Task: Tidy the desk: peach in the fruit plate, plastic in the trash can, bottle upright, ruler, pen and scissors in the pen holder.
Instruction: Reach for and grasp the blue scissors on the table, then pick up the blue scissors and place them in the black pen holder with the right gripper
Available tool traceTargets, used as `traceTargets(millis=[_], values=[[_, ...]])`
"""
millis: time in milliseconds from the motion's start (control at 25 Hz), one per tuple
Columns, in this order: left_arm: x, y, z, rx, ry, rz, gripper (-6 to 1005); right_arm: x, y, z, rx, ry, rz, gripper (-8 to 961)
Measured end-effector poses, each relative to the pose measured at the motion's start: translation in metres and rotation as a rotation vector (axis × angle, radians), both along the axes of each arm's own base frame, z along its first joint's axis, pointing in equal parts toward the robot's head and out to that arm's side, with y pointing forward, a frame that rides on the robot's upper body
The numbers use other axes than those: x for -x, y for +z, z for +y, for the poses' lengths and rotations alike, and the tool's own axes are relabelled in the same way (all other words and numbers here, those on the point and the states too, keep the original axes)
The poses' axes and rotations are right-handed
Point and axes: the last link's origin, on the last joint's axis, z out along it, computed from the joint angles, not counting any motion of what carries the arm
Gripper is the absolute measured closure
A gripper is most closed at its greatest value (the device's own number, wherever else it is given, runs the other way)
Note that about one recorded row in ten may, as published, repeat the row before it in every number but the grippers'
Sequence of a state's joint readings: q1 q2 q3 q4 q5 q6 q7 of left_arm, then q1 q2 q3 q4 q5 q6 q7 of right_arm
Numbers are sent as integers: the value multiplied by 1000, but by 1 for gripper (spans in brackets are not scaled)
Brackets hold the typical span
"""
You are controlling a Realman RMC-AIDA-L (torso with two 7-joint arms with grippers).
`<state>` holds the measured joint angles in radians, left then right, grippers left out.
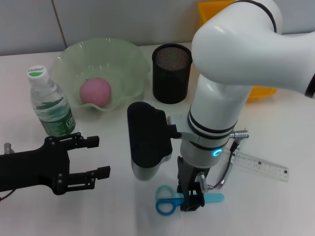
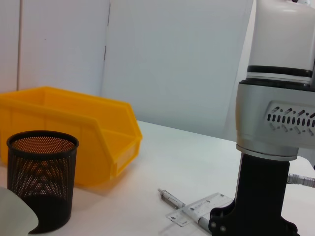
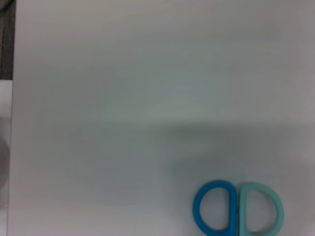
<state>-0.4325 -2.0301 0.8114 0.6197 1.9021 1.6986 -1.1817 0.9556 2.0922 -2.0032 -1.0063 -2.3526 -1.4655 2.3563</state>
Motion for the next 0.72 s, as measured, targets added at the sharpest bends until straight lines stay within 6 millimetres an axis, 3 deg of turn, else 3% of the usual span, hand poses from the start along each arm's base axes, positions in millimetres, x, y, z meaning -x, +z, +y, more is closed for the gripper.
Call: traceTargets(millis=[720], values=[[2, 3, 0, -4, -2, 7, 218, -1, 0, 1, -15, -13, 6, 694]])
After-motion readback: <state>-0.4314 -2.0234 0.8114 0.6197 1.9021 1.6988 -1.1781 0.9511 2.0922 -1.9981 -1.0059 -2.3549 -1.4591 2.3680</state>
